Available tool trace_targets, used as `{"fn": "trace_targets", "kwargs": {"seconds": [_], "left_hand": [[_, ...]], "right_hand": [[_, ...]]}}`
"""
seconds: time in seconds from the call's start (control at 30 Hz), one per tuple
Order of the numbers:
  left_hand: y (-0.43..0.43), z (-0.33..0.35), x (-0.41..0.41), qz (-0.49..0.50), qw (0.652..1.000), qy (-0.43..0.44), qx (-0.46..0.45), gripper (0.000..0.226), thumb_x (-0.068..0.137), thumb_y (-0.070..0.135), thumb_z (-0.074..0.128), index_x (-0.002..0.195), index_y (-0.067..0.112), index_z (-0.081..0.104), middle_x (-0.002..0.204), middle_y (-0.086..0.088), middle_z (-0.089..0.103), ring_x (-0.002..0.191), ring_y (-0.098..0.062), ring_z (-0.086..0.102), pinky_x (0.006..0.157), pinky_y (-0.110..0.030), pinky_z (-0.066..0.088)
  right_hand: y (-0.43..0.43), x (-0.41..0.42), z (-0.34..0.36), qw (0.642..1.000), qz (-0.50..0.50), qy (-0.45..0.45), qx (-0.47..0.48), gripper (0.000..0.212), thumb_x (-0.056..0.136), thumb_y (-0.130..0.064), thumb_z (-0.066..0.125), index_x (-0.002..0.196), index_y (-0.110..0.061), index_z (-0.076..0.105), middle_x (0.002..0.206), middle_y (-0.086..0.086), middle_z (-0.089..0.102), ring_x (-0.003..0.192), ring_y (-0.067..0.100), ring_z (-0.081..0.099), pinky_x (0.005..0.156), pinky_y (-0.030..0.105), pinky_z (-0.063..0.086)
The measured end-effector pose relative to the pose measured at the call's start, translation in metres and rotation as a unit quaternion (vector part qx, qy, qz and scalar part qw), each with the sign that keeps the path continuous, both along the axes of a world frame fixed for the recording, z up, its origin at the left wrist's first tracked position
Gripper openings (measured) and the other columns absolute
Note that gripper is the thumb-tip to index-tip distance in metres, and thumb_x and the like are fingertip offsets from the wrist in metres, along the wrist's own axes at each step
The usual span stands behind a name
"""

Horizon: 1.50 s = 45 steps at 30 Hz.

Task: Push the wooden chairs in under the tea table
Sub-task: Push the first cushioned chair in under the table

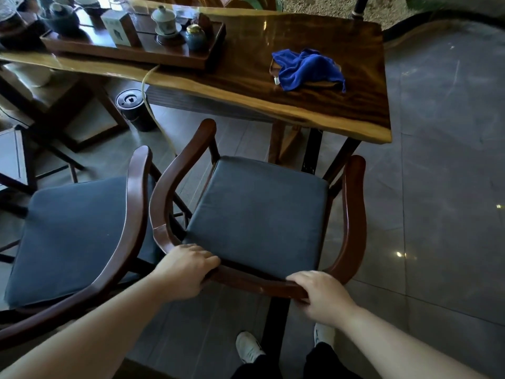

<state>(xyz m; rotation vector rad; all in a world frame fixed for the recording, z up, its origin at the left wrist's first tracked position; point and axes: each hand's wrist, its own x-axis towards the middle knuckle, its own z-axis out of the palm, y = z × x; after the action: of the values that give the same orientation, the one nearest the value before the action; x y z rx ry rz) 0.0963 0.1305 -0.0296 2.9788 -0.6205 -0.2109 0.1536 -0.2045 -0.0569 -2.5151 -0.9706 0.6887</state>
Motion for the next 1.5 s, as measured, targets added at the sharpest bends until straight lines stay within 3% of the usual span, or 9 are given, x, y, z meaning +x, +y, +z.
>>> {"fn": "trace_targets", "kwargs": {"seconds": [0.1, 0.2, 0.47, 0.67, 0.8, 0.97, 1.17, 1.27, 1.5], "left_hand": [[-0.027, -0.008, -0.003, 0.003, 1.000, -0.024, -0.005, 0.046, 0.068, 0.062, 0.052, 0.097, 0.028, 0.064, 0.077, 0.010, 0.068, 0.067, -0.021, 0.064, 0.059, -0.033, 0.053], [-0.036, -0.011, -0.002, 0.016, 1.000, -0.026, 0.007, 0.045, 0.066, 0.069, 0.047, 0.080, 0.029, 0.064, 0.069, 0.011, 0.065, 0.059, -0.020, 0.063, 0.052, -0.031, 0.049], [-0.060, -0.008, 0.016, 0.035, 0.999, -0.031, -0.008, 0.040, 0.066, 0.068, 0.047, 0.067, 0.030, 0.060, 0.062, 0.014, 0.063, 0.055, -0.016, 0.062, 0.047, -0.027, 0.046], [-0.106, -0.002, 0.049, 0.045, 0.998, -0.040, 0.016, 0.040, 0.063, 0.068, 0.061, 0.066, 0.028, 0.057, 0.058, 0.013, 0.060, 0.048, -0.016, 0.059, 0.044, -0.025, 0.038], [-0.130, 0.000, 0.056, 0.064, 0.997, -0.033, 0.004, 0.042, 0.067, 0.067, 0.049, 0.062, 0.026, 0.055, 0.054, 0.009, 0.058, 0.045, -0.019, 0.056, 0.043, -0.026, 0.039], [-0.131, -0.001, 0.040, 0.067, 0.997, -0.010, -0.024, 0.030, 0.070, 0.055, 0.059, 0.070, 0.025, 0.054, 0.066, 0.010, 0.060, 0.060, -0.018, 0.061, 0.048, -0.029, 0.045], [-0.087, -0.006, 0.038, 0.064, 0.998, 0.001, -0.010, 0.040, 0.067, 0.061, 0.060, 0.082, 0.024, 0.065, 0.079, 0.011, 0.067, 0.073, -0.016, 0.063, 0.056, -0.030, 0.051], [-0.058, -0.011, 0.039, 0.029, 0.999, 0.020, -0.016, 0.036, 0.074, 0.058, 0.053, 0.087, 0.027, 0.066, 0.081, 0.014, 0.066, 0.076, -0.013, 0.063, 0.060, -0.028, 0.052], [-0.031, -0.019, 0.055, -0.079, 0.995, 0.017, -0.055, 0.021, 0.081, 0.047, 0.052, 0.075, 0.027, 0.056, 0.066, 0.010, 0.062, 0.054, -0.016, 0.060, 0.040, -0.025, 0.042]], "right_hand": [[-0.017, 0.021, -0.005, 0.994, 0.027, -0.011, -0.101, 0.031, 0.075, -0.032, 0.062, 0.107, -0.029, 0.062, 0.103, -0.008, 0.069, 0.101, 0.020, 0.061, 0.089, 0.032, 0.039], [-0.012, 0.039, -0.001, 0.975, 0.110, 0.007, -0.195, 0.022, 0.071, -0.030, 0.057, 0.092, -0.029, 0.056, 0.095, -0.007, 0.065, 0.096, 0.017, 0.060, 0.082, 0.036, 0.039], [-0.024, 0.076, 0.006, 0.954, 0.177, 0.049, -0.236, 0.012, 0.070, -0.021, 0.060, 0.074, -0.028, 0.051, 0.078, -0.009, 0.057, 0.084, 0.021, 0.059, 0.080, 0.037, 0.039], [-0.064, 0.126, 0.009, 0.965, 0.129, 0.065, -0.217, 0.013, 0.072, -0.020, 0.060, 0.076, -0.031, 0.054, 0.082, -0.008, 0.060, 0.081, 0.021, 0.051, 0.083, 0.034, 0.041], [-0.079, 0.144, 0.012, 0.965, 0.146, 0.048, -0.214, 0.013, 0.073, -0.019, 0.060, 0.081, -0.029, 0.057, 0.086, -0.006, 0.061, 0.083, 0.020, 0.053, 0.079, 0.030, 0.030], [-0.087, 0.135, 0.002, 0.968, 0.163, 0.035, -0.188, 0.012, 0.071, -0.022, 0.058, 0.079, -0.031, 0.054, 0.084, -0.008, 0.058, 0.081, 0.016, 0.053, 0.090, 0.037, 0.037], [-0.087, 0.123, 0.007, 0.981, 0.120, 0.029, -0.147, 0.030, 0.069, -0.025, 0.060, 0.098, -0.030, 0.064, 0.097, -0.008, 0.060, 0.093, 0.013, 0.054, 0.096, 0.037, 0.042], [-0.064, 0.098, 0.015, 0.994, 0.085, 0.042, -0.062, 0.046, 0.074, -0.031, 0.061, 0.120, -0.028, 0.061, 0.114, -0.010, 0.062, 0.106, 0.010, 0.053, 0.094, 0.031, 0.045], [-0.027, 0.056, 0.023, 0.999, -0.025, -0.039, -0.022, 0.039, 0.065, -0.026, 0.067, 0.104, -0.028, 0.071, 0.100, -0.012, 0.074, 0.092, 0.015, 0.067, 0.074, 0.038, 0.056]]}}
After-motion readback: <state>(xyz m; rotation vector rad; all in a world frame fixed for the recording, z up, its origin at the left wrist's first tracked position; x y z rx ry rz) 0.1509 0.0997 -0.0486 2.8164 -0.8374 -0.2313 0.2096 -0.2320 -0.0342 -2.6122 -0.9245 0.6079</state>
